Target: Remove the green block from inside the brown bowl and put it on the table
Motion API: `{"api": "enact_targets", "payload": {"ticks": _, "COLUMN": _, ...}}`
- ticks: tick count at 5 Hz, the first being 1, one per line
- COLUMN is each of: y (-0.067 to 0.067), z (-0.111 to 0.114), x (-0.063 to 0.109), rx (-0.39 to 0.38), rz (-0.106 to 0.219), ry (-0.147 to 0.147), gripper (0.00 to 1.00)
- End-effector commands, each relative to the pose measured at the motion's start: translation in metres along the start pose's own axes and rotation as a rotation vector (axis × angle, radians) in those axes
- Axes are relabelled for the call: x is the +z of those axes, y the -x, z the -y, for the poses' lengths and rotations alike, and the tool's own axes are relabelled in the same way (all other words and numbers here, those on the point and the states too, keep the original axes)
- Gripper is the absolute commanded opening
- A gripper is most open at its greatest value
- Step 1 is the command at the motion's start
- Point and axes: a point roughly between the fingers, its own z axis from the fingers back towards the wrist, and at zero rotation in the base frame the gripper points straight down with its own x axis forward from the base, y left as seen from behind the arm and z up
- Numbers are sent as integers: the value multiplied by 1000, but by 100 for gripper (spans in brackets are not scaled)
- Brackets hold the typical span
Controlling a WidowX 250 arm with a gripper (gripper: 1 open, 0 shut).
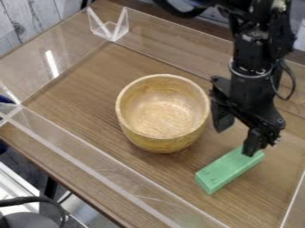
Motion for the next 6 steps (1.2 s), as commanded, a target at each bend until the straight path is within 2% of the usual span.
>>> {"api": "enact_targets", "payload": {"ticks": 1, "y": -8, "z": 1, "x": 8, "rx": -12, "rz": 42, "ry": -6, "gripper": 100}}
{"api": "enact_targets", "payload": {"ticks": 6, "y": -9, "z": -2, "x": 16, "rx": -11, "rz": 71, "ry": -20, "gripper": 100}}
